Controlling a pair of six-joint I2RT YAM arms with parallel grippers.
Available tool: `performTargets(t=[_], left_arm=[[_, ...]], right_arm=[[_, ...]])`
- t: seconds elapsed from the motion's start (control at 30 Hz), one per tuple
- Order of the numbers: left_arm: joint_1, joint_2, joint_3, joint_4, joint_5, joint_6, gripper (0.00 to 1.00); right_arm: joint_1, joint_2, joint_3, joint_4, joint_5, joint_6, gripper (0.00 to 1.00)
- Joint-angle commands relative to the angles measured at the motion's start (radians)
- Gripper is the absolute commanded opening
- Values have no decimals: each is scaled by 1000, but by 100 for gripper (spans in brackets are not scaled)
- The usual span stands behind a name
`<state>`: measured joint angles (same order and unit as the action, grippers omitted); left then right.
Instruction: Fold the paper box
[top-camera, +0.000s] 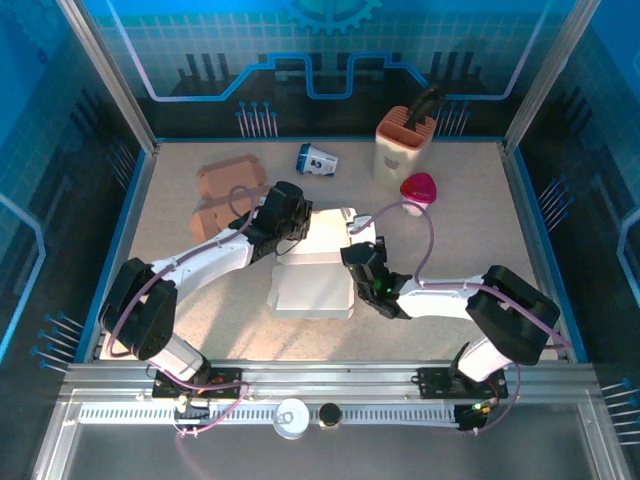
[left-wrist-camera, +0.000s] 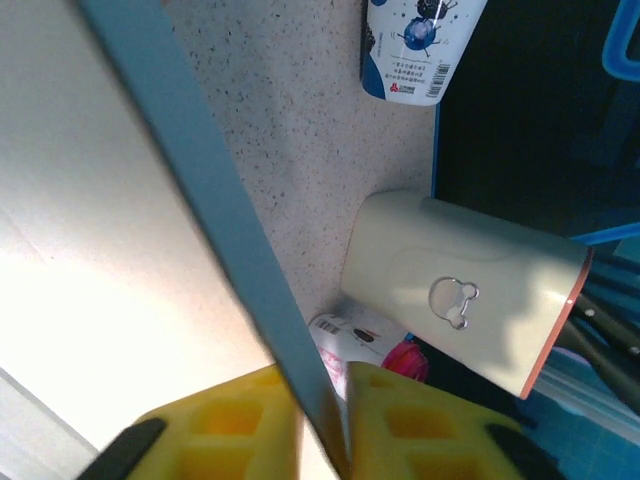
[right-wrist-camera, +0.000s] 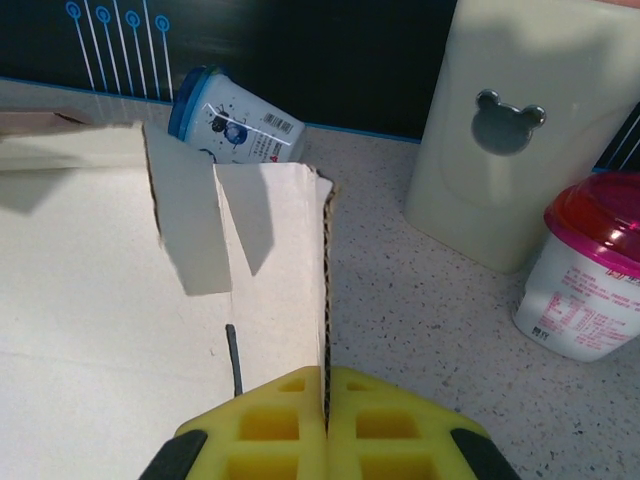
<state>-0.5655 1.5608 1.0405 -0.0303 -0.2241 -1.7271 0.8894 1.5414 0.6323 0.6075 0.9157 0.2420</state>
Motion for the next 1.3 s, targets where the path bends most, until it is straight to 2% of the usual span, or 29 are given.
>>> performTargets(t=[0.0, 0.07, 0.13, 0.23, 0.33, 0.43, 0.5, 0.57, 0.6, 0.67, 0.83, 1.1, 1.27], left_arm=[[5, 14, -34, 21, -23, -5, 10], [4, 18, -54, 58, -21, -7, 1], [-1, 19, -69, 80, -24, -11, 0], [-10, 20, -91, 107, -33, 2, 0], [-22, 11, -123, 172, -40, 50, 0], [-31, -1, -173, 256, -26, 89, 0], [-39, -14, -213, 321, -26, 118, 0], [-44, -32, -250, 377, -30, 141, 0], [-47, -41, -266, 402, -34, 147, 0], [-52, -58, -295, 453, -35, 160, 0], [-58, -112, -334, 515, -41, 194, 0], [-51, -99, -393, 713, -13, 186, 0], [-40, -59, -409, 755, 6, 190, 0]], right_arm=[[10, 18, -15, 66, 14, 11, 0], [10, 23, -25, 80, -9, 14, 0], [9, 26, -32, 86, -49, 14, 0], [-4, 1, -38, 54, -207, 9, 2], [-86, -78, -82, 1, -509, 41, 30], [-278, -177, -201, 108, -915, 146, 55], [-396, -206, -243, 189, -1144, 195, 61], [-464, -210, -234, 172, -1246, 205, 61], [-476, -204, -227, 143, -1249, 200, 59], [-487, -155, -228, 152, -1253, 189, 49], [-482, 28, -261, 364, -1293, 221, 40], [-404, 264, -304, 699, -1299, 235, 44], [-402, 224, -323, 666, -1224, 189, 44]])
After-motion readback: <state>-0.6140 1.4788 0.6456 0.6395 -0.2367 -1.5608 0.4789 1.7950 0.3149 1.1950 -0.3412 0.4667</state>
